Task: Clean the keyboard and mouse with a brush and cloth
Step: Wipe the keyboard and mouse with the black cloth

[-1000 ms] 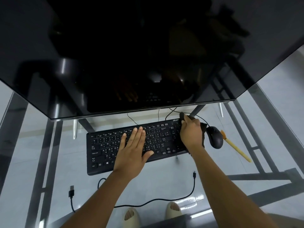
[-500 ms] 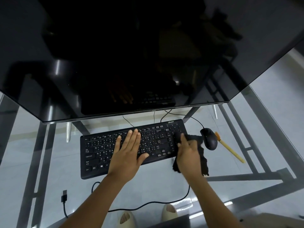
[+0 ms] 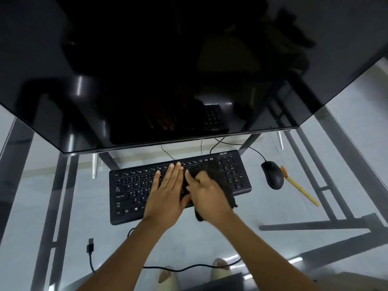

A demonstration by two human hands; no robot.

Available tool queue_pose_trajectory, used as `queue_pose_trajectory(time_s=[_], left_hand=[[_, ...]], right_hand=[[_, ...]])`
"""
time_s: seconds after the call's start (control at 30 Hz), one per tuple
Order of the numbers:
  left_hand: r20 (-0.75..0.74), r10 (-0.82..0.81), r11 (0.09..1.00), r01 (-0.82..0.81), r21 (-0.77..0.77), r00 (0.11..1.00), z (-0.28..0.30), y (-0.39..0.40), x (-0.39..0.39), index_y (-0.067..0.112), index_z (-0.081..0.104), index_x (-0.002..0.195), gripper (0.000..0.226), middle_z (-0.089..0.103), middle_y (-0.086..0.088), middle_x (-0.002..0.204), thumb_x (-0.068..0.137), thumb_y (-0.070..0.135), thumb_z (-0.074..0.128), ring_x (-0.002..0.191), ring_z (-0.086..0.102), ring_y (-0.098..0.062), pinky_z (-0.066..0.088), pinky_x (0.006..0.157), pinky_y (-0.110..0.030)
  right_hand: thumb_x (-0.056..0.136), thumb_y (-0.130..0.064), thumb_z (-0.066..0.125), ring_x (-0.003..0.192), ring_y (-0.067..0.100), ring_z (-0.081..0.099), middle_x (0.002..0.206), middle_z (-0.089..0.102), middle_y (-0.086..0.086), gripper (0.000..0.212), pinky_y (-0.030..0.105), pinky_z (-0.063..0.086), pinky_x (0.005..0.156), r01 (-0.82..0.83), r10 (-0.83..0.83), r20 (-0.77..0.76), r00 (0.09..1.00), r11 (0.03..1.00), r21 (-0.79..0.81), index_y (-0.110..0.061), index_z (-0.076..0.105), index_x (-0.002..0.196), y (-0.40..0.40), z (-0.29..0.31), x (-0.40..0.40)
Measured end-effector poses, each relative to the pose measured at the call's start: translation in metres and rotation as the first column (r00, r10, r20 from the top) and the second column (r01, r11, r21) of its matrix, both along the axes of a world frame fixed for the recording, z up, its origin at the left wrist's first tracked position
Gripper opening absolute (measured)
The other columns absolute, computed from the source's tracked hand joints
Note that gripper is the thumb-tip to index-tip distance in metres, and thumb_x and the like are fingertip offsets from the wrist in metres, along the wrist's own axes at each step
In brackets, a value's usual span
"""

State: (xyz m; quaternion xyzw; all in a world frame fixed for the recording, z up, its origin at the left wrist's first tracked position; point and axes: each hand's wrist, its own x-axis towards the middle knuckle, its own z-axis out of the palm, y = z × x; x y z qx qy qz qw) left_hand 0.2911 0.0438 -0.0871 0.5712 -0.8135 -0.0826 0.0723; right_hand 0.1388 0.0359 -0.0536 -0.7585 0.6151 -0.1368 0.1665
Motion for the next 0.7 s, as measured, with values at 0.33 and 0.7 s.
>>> queue_pose_trajectory(time_s=[0.33,0.7], left_hand=[[0.041,0.007,1.0,-0.007,-0.016,0.999,-0.002,-0.001,0.001,0.008,0.024,0.149,0.077,0.02,-0.006,0.157,0.095,0.063,0.017,0.146,0.01,-0.019,0.009,0.115,-0.048],[0.034,0.005,0.999,-0.004,-0.035,0.999,-0.004,-0.001,-0.001,0.009,0.023,0.149,0.077,0.02,-0.005,0.157,0.095,0.063,0.019,0.146,0.011,-0.018,0.007,0.115,-0.047]], right_hand=[[0.093,-0.015,0.046,0.09,0.034,0.058,0.109,0.052,0.016,0.04,0.041,0.045,0.077,0.264,-0.276,-0.14,0.951,0.96,-0.098,-0.018,0.05,0.133,-0.043,0.003,-0.005],[0.099,-0.015,0.038,0.079,0.038,0.057,0.107,0.051,0.024,0.032,0.041,0.05,0.073,0.501,-0.504,-0.118,0.855,0.863,-0.061,-0.003,0.048,0.127,-0.017,-0.006,-0.1]])
